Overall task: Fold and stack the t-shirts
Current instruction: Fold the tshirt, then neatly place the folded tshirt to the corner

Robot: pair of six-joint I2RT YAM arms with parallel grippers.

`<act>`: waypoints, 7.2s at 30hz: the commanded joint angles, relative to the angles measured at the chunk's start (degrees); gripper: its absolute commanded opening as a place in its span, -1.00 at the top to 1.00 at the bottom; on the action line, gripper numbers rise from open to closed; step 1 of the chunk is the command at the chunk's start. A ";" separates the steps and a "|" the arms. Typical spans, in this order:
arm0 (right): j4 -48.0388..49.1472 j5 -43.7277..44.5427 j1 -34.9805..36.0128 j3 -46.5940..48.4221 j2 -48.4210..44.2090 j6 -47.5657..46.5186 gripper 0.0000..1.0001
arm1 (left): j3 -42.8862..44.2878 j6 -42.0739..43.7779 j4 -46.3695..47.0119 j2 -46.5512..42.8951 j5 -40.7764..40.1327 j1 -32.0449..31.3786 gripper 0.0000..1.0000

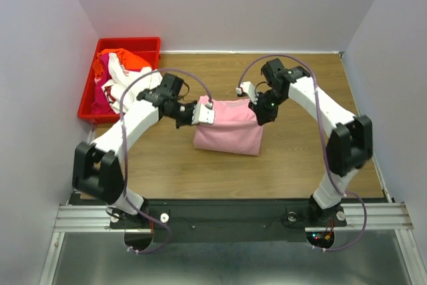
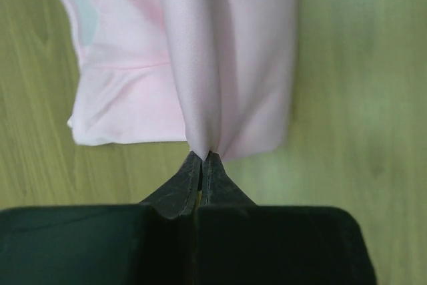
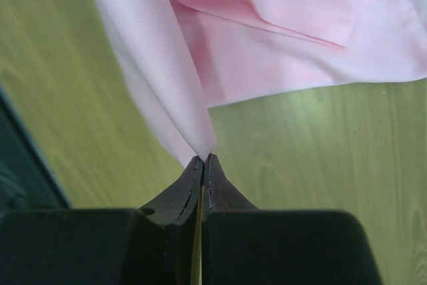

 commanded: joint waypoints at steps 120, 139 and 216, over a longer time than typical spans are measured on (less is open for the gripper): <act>21.57 -0.83 -2.89 17.23 27.02 28.30 -0.11 | 7.32 -12.80 19.19 19.68 -10.73 -6.48 0.29; 19.64 -14.54 -7.99 3.10 12.41 29.71 -0.07 | -1.37 -35.64 24.46 10.26 -5.37 -1.20 0.00; 34.32 -21.94 -3.07 -18.80 15.14 43.16 0.21 | -5.62 -65.89 31.24 28.80 13.27 12.33 0.20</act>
